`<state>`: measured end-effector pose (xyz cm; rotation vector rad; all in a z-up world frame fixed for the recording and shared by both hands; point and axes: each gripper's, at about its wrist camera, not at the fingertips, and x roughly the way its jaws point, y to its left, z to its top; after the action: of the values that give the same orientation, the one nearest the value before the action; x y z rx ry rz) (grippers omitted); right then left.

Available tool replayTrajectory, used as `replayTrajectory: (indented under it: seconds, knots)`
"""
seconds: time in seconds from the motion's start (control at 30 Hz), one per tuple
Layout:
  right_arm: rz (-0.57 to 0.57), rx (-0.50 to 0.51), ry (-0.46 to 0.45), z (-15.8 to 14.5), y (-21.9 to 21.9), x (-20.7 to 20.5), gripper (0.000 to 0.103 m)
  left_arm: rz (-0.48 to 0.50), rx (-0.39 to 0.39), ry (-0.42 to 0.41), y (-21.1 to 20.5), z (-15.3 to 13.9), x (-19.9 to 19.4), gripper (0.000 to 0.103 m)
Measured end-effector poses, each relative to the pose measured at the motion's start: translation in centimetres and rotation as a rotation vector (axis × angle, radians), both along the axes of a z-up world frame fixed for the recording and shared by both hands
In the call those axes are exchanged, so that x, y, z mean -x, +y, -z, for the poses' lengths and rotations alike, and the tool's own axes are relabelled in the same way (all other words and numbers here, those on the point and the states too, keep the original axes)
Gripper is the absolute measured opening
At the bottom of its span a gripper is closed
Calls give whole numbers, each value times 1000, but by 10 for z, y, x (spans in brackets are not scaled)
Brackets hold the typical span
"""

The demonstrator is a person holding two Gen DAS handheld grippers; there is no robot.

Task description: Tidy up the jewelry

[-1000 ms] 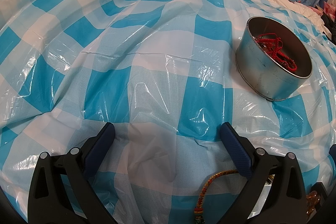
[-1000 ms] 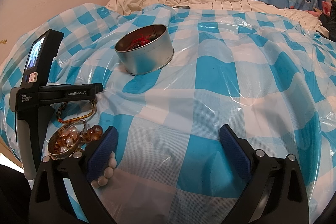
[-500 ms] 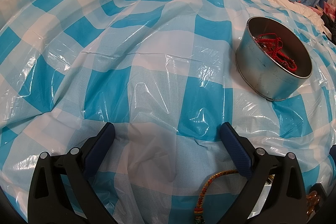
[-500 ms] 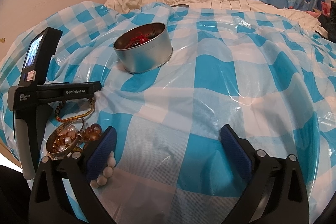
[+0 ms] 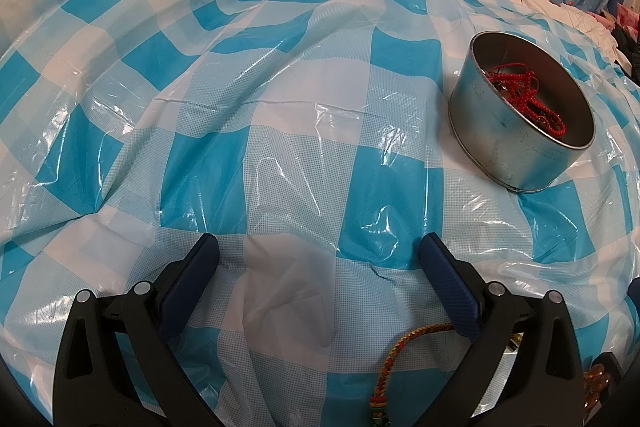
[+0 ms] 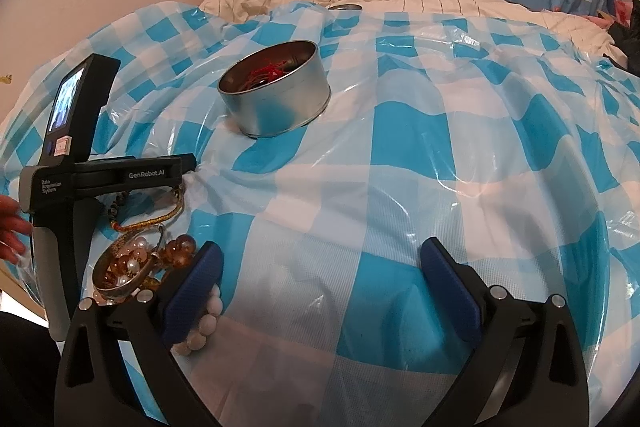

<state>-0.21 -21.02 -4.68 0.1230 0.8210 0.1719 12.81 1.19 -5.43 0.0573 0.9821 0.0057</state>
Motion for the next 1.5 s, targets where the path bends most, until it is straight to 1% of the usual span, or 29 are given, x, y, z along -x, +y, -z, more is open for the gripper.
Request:
replayTrajectory:
  seconds: [0.17, 0.3, 0.37, 0.43, 0.47, 0.5, 0.53, 0.57, 0.6, 0.63, 0.7, 0.73, 0.8, 0.9, 1.0, 1.03, 1.1, 1.13, 1.17, 1.2, 1.23, 1.27, 1.3, 1.33, 1.37, 1.4, 1.5]
  knots:
    - [8, -29, 7, -2, -2, 0, 96, 0, 0, 0, 0, 0, -1, 96]
    - [5, 7, 17, -2, 3, 0, 96, 0, 10, 0, 2, 1, 1, 96]
    - [3, 18, 26, -2, 5, -2, 96, 2, -18, 13, -2, 1, -1, 96]
    - [2, 22, 32, -1, 6, -4, 96, -1, -18, 19, -2, 0, -2, 96]
    - [2, 21, 34, -1, 6, -4, 96, -2, -1, 36, 1, -1, -3, 96]
    - [1, 17, 36, -2, 6, -4, 96, 14, 18, 67, 4, -3, -4, 96]
    - [-1, 5, 37, -3, 4, -3, 96, 55, 37, 104, 8, -5, -5, 96]
    - [0, -4, 37, -4, 3, -4, 96, 58, 60, 128, 12, -8, -7, 95]
    - [1, -21, 38, -5, 1, -4, 96, 46, 104, 148, 18, -13, -7, 95]
    - [3, -37, 40, -5, -1, -4, 96, 35, 185, 140, 27, -23, -3, 95]
    - [5, -54, 41, -6, -3, -3, 96, 60, 271, 115, 35, -37, 6, 95]
    - [5, -57, 40, -7, -3, -2, 96, 93, 280, 103, 35, -44, 12, 95]
    - [4, -55, 40, -7, -2, -2, 96, 149, 270, 105, 33, -47, 25, 95]
    - [5, -53, 38, -8, -1, -1, 96, 163, 284, 140, 29, -38, 29, 95]
    - [4, -55, 37, -8, -2, -1, 96, 182, 244, 124, 21, -34, 28, 91]
    - [4, -56, 37, -8, -2, -1, 96, 192, 234, 117, 17, -34, 30, 88]
    - [6, -60, 36, -8, -2, 0, 96, 204, 219, 118, 16, -31, 33, 75]
    - [7, -62, 36, -9, -1, 0, 96, 223, 215, 135, 14, -28, 33, 66]
    - [7, -62, 36, -9, -1, 0, 96, 226, 196, 147, 13, -24, 34, 55]
    - [8, -63, 36, -9, -1, 0, 96, 229, 170, 140, 13, -22, 35, 48]
    - [8, -64, 36, -9, -2, 0, 96, 244, 159, 128, 13, -23, 36, 38]
    - [9, -68, 36, -9, -2, 0, 96, 254, 181, 125, 16, -25, 37, 28]
    - [10, -74, 37, -9, -2, 0, 96, 258, 200, 124, 18, -26, 36, 21]
    - [11, -77, 37, -10, -2, 0, 96, 261, 214, 119, 21, -29, 36, 10]
    - [11, -79, 36, -11, -2, 0, 95, 267, 218, 118, 23, -31, 36, 5]
    - [10, -82, 33, -12, -2, 1, 95, 275, 222, 113, 23, -33, 35, 5]
    - [-2, -88, 10, -17, 0, 2, 95, 281, 249, 49, 27, -49, 35, 4]
